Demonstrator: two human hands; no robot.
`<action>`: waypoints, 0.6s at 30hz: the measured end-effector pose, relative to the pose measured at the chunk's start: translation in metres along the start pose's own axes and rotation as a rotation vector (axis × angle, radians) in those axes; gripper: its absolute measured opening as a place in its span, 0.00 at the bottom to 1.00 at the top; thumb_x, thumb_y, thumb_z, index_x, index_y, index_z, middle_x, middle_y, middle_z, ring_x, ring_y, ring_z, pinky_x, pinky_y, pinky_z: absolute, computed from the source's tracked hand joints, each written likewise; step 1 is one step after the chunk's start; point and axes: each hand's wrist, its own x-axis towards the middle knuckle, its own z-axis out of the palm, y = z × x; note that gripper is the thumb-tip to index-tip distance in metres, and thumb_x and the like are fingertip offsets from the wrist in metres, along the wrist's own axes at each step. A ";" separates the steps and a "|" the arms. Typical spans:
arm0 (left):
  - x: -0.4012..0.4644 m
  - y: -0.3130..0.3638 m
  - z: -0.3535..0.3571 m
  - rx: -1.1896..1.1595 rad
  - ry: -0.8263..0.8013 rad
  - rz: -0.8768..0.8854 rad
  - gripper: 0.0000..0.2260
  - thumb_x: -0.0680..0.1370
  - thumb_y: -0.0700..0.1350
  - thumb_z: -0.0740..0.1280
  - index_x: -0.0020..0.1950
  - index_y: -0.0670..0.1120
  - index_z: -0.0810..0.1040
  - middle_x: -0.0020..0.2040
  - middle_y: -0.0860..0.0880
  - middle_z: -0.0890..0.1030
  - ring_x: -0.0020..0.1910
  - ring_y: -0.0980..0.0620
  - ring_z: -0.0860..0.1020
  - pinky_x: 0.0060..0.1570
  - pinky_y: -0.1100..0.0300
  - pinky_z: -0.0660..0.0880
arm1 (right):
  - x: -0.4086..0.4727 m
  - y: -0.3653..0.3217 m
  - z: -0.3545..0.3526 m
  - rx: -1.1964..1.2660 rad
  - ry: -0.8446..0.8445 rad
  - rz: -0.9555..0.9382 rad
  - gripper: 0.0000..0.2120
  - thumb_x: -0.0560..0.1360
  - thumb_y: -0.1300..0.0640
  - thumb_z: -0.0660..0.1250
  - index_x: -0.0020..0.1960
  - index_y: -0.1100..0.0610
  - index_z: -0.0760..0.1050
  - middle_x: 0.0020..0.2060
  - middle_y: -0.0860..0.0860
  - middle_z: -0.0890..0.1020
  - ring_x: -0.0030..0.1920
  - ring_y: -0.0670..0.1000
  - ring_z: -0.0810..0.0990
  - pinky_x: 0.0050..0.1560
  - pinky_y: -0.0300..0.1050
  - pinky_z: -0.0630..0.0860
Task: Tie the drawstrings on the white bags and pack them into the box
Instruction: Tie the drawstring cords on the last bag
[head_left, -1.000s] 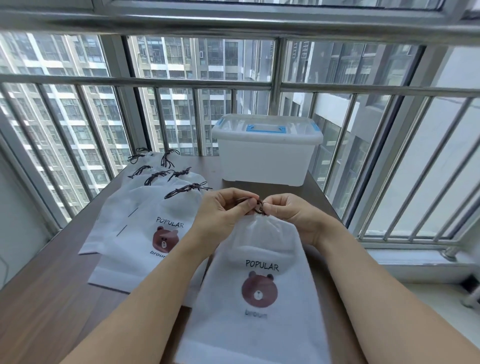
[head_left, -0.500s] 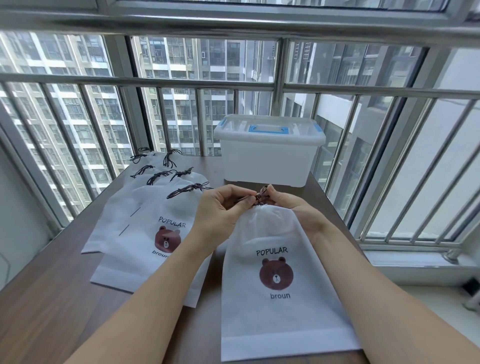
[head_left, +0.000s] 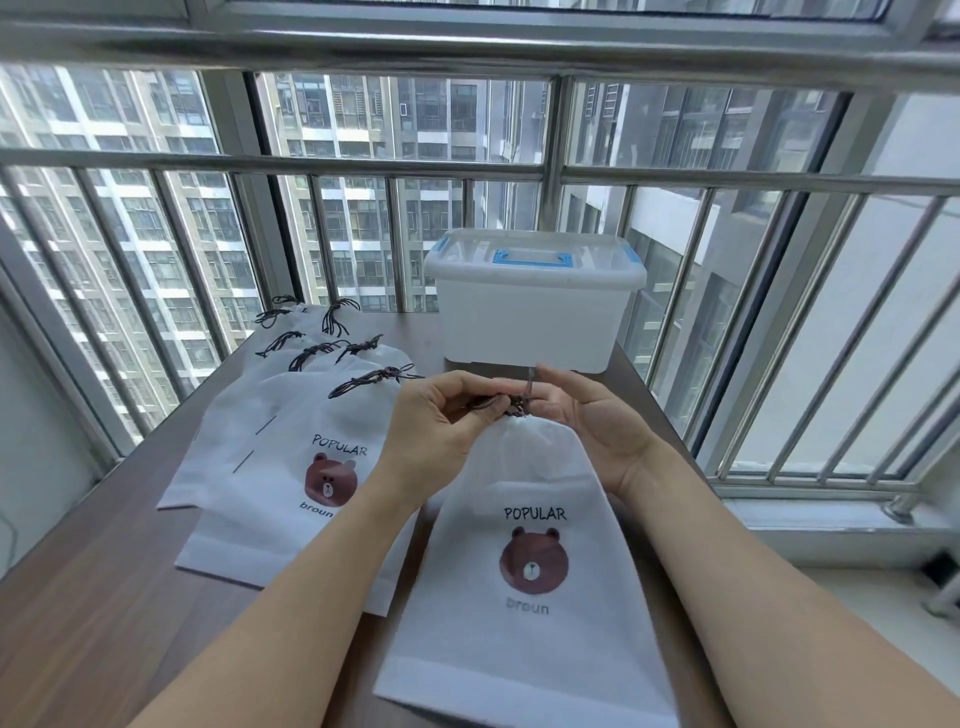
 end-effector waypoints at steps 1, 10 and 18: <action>-0.001 0.001 0.000 0.000 -0.032 0.014 0.09 0.75 0.30 0.70 0.48 0.41 0.85 0.46 0.47 0.87 0.47 0.50 0.85 0.52 0.60 0.80 | 0.000 0.000 0.000 -0.034 0.012 0.016 0.32 0.75 0.43 0.72 0.72 0.60 0.73 0.30 0.46 0.68 0.36 0.47 0.56 0.45 0.39 0.59; 0.000 -0.004 -0.001 0.072 -0.053 -0.068 0.08 0.74 0.32 0.73 0.45 0.45 0.85 0.41 0.47 0.87 0.42 0.51 0.85 0.48 0.59 0.80 | -0.014 -0.007 0.020 -0.674 0.332 -0.378 0.10 0.77 0.57 0.72 0.39 0.60 0.84 0.26 0.50 0.75 0.29 0.46 0.68 0.32 0.37 0.65; 0.004 -0.002 -0.007 -0.130 0.007 -0.340 0.02 0.75 0.34 0.72 0.45 0.39 0.83 0.36 0.45 0.83 0.34 0.53 0.80 0.38 0.66 0.76 | -0.008 -0.002 0.016 -1.285 0.263 -0.613 0.04 0.75 0.59 0.75 0.49 0.55 0.87 0.36 0.44 0.85 0.37 0.43 0.83 0.37 0.36 0.74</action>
